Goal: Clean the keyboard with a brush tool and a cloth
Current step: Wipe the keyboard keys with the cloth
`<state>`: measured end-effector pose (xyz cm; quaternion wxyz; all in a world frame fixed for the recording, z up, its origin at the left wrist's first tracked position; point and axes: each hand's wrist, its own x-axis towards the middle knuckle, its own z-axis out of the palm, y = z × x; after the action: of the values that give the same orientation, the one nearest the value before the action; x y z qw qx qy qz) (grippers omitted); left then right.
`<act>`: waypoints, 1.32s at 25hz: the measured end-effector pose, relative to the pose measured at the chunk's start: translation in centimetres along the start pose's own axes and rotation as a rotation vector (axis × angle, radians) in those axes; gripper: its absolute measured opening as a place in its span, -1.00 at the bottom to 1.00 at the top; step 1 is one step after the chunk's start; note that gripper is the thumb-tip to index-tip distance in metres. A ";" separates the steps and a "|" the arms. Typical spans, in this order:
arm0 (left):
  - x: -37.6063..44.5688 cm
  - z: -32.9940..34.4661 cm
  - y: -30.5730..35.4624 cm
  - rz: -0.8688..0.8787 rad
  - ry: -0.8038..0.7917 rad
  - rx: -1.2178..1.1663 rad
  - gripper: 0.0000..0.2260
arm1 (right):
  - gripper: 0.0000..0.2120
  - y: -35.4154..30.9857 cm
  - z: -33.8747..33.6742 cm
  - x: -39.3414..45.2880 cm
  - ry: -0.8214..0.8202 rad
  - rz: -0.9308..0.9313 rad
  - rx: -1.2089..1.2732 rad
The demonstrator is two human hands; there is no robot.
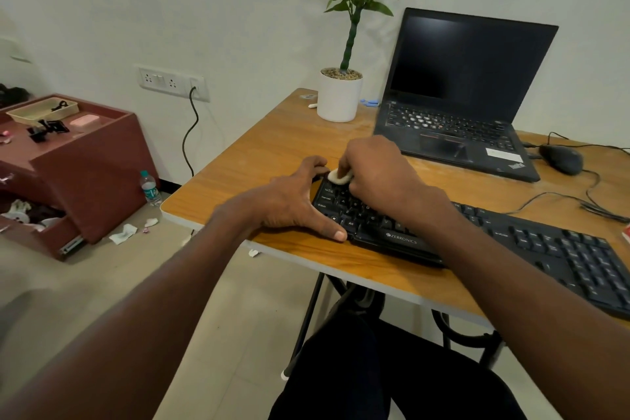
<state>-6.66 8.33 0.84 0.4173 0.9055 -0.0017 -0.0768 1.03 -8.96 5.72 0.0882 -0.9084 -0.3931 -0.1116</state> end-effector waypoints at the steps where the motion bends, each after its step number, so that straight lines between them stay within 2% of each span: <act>1: 0.0 0.0 0.0 -0.002 0.006 -0.005 0.15 | -0.67 -0.2 0.0 0.0 0.006 -0.008 0.028; 5: 0.0 0.1 0.0 0.008 -0.001 0.006 0.20 | -0.68 0.5 0.0 -1.1 -0.079 -0.083 0.100; 8: 0.0 -0.1 -0.1 0.009 -0.010 -0.008 0.24 | -0.79 2.1 -0.9 -1.0 -0.048 -0.033 0.086; 12: 0.1 -0.1 -0.1 0.020 -0.022 -0.011 0.26 | -0.62 2.7 0.3 -1.7 0.003 -0.079 0.131; 16: 0.1 -0.1 -0.1 0.014 -0.029 -0.028 0.23 | -0.71 3.4 0.8 -2.2 0.045 -0.134 0.180; 18: 0.1 -0.1 -0.1 0.022 -0.035 -0.026 0.22 | -0.69 3.0 0.9 -2.1 0.063 -0.175 0.180; 21: 0.3 -0.1 -0.3 0.028 -0.041 -0.024 0.21 | -0.64 3.4 -0.1 -2.3 -0.036 -0.271 0.115; 23: 0.3 -0.1 -0.4 0.031 -0.040 -0.028 0.21 | -0.64 4.1 -1.3 -2.0 -0.086 -0.262 0.113; 29: 0.4 -0.1 -0.3 0.031 -0.045 -0.032 0.21 | -0.67 2.8 -0.7 -2.5 -0.047 -0.246 0.026; 33: 0.5 -0.1 -0.5 0.035 -0.041 -0.031 0.24 | -0.72 4.0 -1.7 -1.7 -0.089 -0.036 0.095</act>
<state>-6.18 8.69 0.48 0.4325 0.8969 -0.0250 -0.0881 2.58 -13.24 6.56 0.1115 -0.9002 -0.4176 -0.0537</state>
